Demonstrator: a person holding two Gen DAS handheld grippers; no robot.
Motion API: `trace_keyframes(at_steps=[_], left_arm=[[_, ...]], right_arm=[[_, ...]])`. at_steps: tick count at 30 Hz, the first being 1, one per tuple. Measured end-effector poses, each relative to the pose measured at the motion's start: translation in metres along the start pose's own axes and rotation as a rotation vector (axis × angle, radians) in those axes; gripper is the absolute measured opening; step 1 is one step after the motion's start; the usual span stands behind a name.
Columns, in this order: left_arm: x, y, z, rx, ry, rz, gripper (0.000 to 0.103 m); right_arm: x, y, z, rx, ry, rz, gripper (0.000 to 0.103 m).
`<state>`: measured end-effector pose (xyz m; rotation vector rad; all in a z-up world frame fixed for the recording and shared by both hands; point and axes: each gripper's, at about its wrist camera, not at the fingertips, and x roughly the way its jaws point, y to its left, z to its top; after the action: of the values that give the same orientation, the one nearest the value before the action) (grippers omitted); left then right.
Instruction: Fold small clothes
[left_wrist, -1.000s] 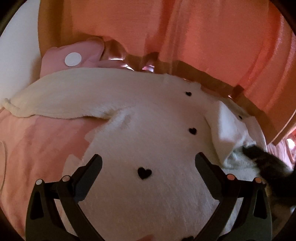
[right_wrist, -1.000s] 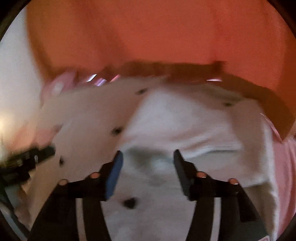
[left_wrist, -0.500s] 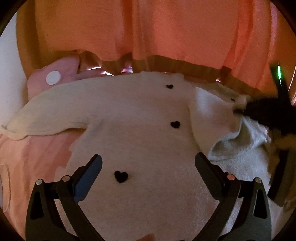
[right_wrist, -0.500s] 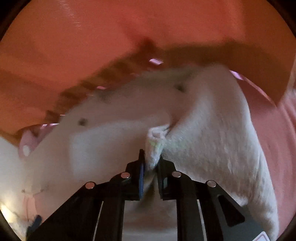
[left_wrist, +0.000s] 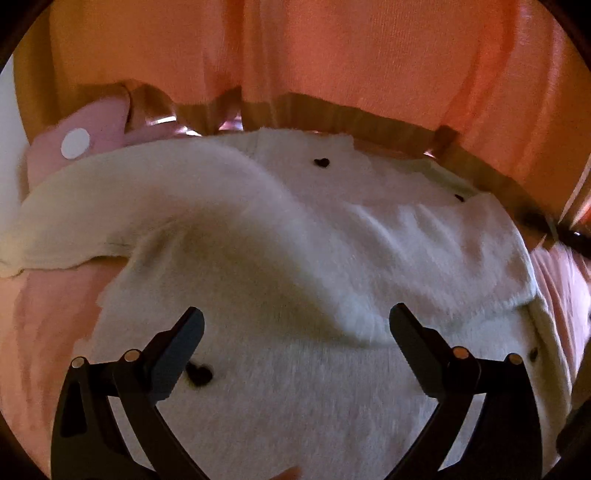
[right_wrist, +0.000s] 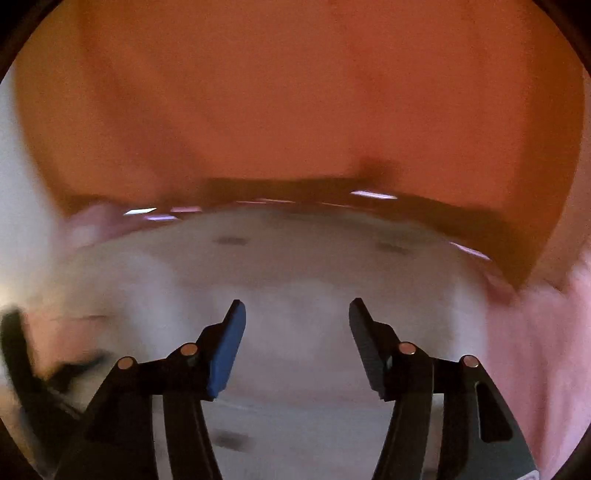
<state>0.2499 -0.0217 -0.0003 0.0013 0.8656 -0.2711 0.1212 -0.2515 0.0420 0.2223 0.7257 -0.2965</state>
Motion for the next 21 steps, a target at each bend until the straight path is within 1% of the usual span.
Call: trace_keyframes(at_steps=[1,2,4,5,6,7,8,9,10,11,12,13,14,17,18,19,20,21], left_arm=[[0.007,-0.001,0.003,-0.008,0.011,-0.002,0.098],[0.014,-0.001,0.008,-0.017,0.026,0.0,0.098],[0.034,-0.006,0.013,-0.027,0.06,0.022,0.097],[0.039,-0.01,0.014,-0.031,0.067,0.036,0.096],[0.044,-0.014,0.016,-0.025,0.055,0.051,0.087],[0.048,-0.013,0.02,-0.011,0.051,0.068,0.083],[0.051,-0.016,0.022,0.007,0.056,0.084,0.078],[0.051,-0.016,0.022,0.013,0.059,0.086,0.077],[0.048,-0.014,0.022,0.001,0.056,0.082,0.077],[0.045,-0.014,0.022,-0.006,0.048,0.074,0.078],[0.039,-0.012,0.02,-0.019,0.036,0.069,0.085],[0.035,-0.011,0.018,-0.027,0.033,0.078,0.09],[0.032,-0.008,0.016,-0.036,0.032,0.089,0.098],[0.028,0.006,0.008,-0.083,0.058,0.115,0.098],[0.028,0.014,0.005,-0.111,0.071,0.13,0.098],[0.029,0.022,0.003,-0.141,0.075,0.149,0.098],[0.03,0.031,0.002,-0.182,0.079,0.163,0.098],[0.032,0.041,0.002,-0.234,0.085,0.16,0.098]], right_arm=[[0.009,-0.012,-0.002,0.034,0.026,-0.036,0.058],[0.017,-0.026,-0.006,0.069,0.04,-0.046,0.058],[0.032,-0.047,-0.01,0.133,0.057,-0.06,0.058],[0.036,-0.059,-0.013,0.156,0.069,-0.051,0.058],[0.05,-0.066,-0.014,0.197,0.088,-0.009,0.058],[0.055,-0.07,-0.015,0.218,0.104,0.017,0.055],[0.062,-0.071,-0.014,0.228,0.11,0.031,0.053],[0.063,-0.068,-0.012,0.214,0.101,0.026,0.05],[0.063,-0.064,-0.006,0.189,0.093,0.027,0.046],[0.063,-0.061,-0.008,0.176,0.087,0.028,0.044],[0.062,-0.061,-0.008,0.165,0.075,0.026,0.043],[0.062,-0.063,-0.01,0.164,0.068,0.024,0.043],[0.062,-0.067,-0.013,0.167,0.068,0.021,0.043],[0.063,-0.072,-0.019,0.185,0.076,0.029,0.047],[0.063,-0.07,-0.019,0.183,0.079,0.034,0.05],[0.064,-0.067,-0.018,0.178,0.076,0.033,0.055],[0.056,-0.075,-0.021,0.173,0.073,0.036,0.055],[0.057,-0.071,-0.021,0.159,0.073,0.038,0.055]])
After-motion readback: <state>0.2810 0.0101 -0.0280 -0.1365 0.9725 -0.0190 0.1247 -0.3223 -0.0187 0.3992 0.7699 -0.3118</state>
